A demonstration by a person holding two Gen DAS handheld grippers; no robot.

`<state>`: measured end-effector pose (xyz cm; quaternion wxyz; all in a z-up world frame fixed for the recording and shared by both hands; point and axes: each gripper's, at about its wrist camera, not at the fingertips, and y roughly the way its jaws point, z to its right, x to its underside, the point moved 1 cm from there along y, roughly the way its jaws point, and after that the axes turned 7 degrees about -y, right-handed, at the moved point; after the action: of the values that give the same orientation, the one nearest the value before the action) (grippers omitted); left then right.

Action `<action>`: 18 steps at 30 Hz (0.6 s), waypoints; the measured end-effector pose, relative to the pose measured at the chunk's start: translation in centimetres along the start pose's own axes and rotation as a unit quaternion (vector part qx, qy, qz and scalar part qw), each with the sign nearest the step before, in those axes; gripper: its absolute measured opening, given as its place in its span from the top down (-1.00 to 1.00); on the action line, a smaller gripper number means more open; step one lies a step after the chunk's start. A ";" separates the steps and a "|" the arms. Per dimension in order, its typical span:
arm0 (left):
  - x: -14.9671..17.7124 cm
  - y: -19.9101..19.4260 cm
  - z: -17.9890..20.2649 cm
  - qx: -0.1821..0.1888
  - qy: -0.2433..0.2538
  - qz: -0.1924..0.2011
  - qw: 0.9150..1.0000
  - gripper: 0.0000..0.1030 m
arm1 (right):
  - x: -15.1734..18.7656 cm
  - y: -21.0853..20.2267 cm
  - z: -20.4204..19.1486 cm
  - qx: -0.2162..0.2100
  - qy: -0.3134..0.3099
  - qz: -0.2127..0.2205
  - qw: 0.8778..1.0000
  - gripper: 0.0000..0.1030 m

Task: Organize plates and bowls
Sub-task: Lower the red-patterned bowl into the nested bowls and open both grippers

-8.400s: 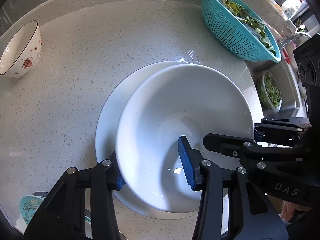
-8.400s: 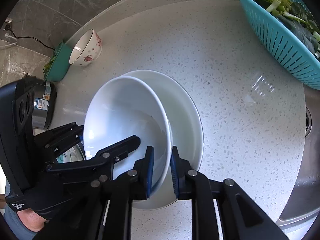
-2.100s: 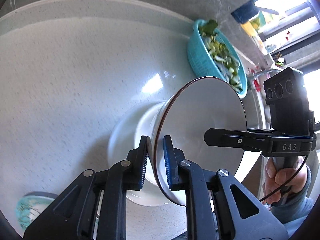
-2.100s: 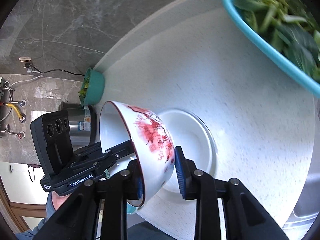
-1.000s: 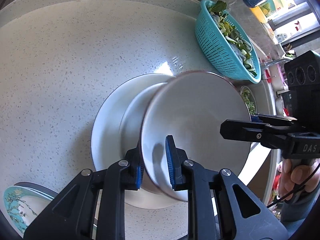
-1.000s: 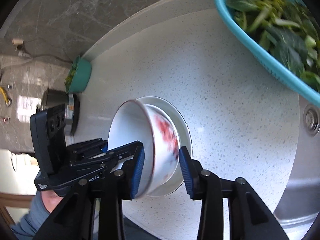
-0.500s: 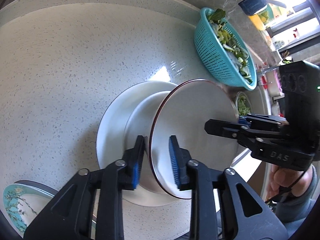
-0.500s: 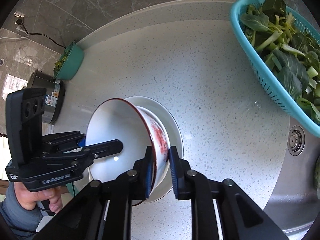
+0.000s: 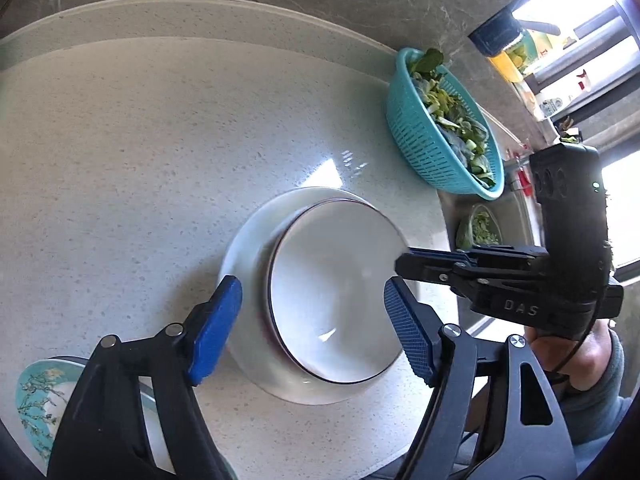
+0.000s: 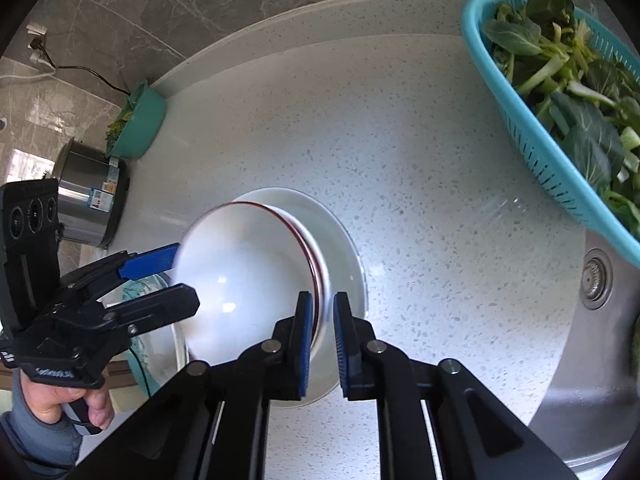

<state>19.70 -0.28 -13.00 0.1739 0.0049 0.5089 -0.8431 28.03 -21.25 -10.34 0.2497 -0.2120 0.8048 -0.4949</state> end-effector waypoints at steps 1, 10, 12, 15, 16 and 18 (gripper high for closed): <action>0.1 0.0 -0.1 -0.004 0.000 -0.001 1.000 -0.40 | 0.0 0.0 -0.2 0.005 -0.003 0.000 1.000 0.73; -1.9 -4.2 -2.5 -0.065 0.037 0.031 0.997 -0.40 | 0.9 -3.5 1.7 -0.029 0.030 0.054 0.998 0.04; -2.5 -4.6 -3.4 -0.077 0.062 0.016 0.995 -0.42 | 1.4 -4.4 2.7 -0.033 0.038 0.061 0.997 -0.03; -2.7 -3.6 -4.9 -0.086 0.091 -0.025 0.992 -0.42 | 2.2 -4.6 3.5 -0.031 0.043 0.059 0.997 -0.26; -2.6 -3.0 -5.4 -0.096 0.099 -0.039 0.990 -0.42 | 2.5 -4.4 3.7 -0.028 0.045 0.055 0.997 -0.26; -2.4 -2.1 -6.0 -0.098 0.109 -0.053 0.988 -0.42 | 3.2 -3.6 4.2 -0.033 0.056 0.045 0.997 -0.26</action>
<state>20.30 6.43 -13.62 0.0718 0.0525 0.6041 -0.7919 28.47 -27.56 -9.34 0.2192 -0.1555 0.8419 -0.4679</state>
